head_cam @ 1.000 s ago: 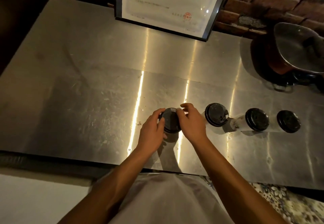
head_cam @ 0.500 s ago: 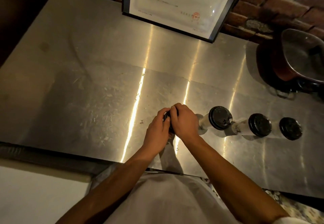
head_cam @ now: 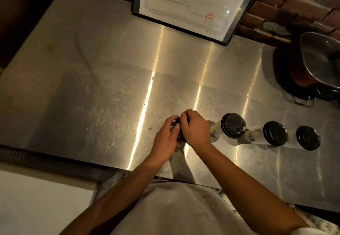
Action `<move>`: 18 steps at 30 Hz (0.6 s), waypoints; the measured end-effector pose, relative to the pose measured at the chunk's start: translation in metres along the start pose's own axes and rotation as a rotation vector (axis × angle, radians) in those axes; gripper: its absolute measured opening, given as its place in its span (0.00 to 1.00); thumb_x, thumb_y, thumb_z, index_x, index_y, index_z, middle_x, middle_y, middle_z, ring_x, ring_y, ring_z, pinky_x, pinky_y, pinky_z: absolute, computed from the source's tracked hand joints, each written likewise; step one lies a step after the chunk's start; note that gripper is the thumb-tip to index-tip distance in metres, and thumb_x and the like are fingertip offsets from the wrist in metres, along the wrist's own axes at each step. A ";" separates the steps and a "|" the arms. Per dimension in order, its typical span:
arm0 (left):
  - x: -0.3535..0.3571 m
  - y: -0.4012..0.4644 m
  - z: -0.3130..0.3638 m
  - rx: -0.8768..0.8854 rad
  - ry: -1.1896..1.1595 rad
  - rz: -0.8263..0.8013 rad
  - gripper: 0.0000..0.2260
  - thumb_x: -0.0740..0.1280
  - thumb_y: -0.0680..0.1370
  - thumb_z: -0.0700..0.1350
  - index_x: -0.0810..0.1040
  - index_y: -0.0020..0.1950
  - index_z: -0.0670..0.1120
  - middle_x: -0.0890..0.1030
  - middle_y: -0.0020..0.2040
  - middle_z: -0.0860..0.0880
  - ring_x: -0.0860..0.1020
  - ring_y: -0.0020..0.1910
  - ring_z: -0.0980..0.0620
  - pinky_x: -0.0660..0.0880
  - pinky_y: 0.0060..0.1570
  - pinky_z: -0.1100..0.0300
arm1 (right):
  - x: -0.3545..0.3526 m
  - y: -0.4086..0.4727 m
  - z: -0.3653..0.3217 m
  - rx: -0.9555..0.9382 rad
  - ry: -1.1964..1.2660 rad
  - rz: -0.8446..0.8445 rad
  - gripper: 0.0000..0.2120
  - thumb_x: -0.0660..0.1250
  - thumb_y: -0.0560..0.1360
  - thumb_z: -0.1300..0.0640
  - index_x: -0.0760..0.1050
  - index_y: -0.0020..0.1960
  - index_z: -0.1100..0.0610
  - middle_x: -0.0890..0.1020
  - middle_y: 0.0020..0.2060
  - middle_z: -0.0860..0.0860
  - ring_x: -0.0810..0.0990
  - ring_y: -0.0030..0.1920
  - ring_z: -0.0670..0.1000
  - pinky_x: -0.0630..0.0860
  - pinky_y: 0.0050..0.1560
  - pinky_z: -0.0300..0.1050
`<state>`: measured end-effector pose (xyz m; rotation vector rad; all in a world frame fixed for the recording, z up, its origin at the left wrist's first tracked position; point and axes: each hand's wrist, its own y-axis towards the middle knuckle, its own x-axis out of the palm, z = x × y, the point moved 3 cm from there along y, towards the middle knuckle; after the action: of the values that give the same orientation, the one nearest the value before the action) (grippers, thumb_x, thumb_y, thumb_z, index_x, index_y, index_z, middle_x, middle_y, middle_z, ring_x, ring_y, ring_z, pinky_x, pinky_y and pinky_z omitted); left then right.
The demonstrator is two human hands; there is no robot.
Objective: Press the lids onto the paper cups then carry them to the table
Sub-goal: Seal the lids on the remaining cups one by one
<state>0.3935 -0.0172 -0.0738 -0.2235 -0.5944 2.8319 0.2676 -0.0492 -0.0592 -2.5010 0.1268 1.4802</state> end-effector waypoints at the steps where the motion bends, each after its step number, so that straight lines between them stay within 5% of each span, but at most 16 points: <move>1: -0.001 0.001 -0.003 -0.042 -0.034 -0.006 0.12 0.55 0.86 0.56 0.71 0.68 0.62 0.81 0.64 0.52 0.84 0.56 0.47 0.83 0.57 0.48 | 0.001 -0.003 0.000 -0.001 0.026 0.024 0.17 0.54 0.83 0.46 0.78 0.50 0.55 0.82 0.44 0.51 0.81 0.42 0.52 0.74 0.39 0.46; 4: -0.006 0.004 -0.009 -0.184 -0.192 -0.001 0.15 0.54 0.87 0.51 0.76 0.68 0.54 0.83 0.59 0.46 0.86 0.50 0.45 0.84 0.53 0.46 | -0.003 -0.003 -0.001 0.016 0.010 -0.016 0.18 0.58 0.83 0.43 0.78 0.58 0.54 0.82 0.52 0.53 0.82 0.49 0.55 0.73 0.44 0.46; 9: -0.010 -0.001 -0.006 -0.206 -0.139 -0.007 0.17 0.56 0.85 0.38 0.78 0.70 0.47 0.85 0.50 0.47 0.86 0.48 0.41 0.85 0.50 0.52 | -0.016 -0.008 -0.005 0.093 -0.052 -0.211 0.35 0.63 0.75 0.32 0.67 0.75 0.50 0.76 0.69 0.54 0.81 0.61 0.58 0.78 0.55 0.51; 12: -0.011 -0.005 0.004 -0.118 -0.061 0.012 0.16 0.60 0.84 0.40 0.80 0.67 0.53 0.85 0.52 0.47 0.86 0.49 0.47 0.83 0.52 0.54 | -0.047 -0.016 -0.003 0.150 0.142 -0.201 0.26 0.67 0.76 0.35 0.73 0.66 0.50 0.81 0.57 0.50 0.81 0.55 0.54 0.76 0.50 0.46; 15: -0.017 -0.009 0.026 0.036 0.069 0.076 0.10 0.65 0.83 0.45 0.82 0.59 0.58 0.84 0.55 0.56 0.81 0.52 0.60 0.77 0.51 0.66 | -0.086 -0.026 0.004 0.234 0.500 -0.192 0.18 0.69 0.78 0.41 0.77 0.61 0.51 0.81 0.53 0.48 0.81 0.54 0.52 0.77 0.49 0.43; 18: -0.019 -0.019 0.054 0.079 0.030 0.092 0.10 0.63 0.84 0.45 0.83 0.58 0.54 0.84 0.55 0.54 0.82 0.55 0.58 0.78 0.47 0.67 | -0.120 -0.040 0.013 0.328 0.853 -0.207 0.11 0.67 0.80 0.46 0.79 0.56 0.53 0.83 0.52 0.52 0.82 0.56 0.56 0.83 0.49 0.52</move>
<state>0.4050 -0.0260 -0.0151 -0.2849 -0.4773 2.9278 0.2055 -0.0127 0.0456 -2.5741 0.2179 0.2193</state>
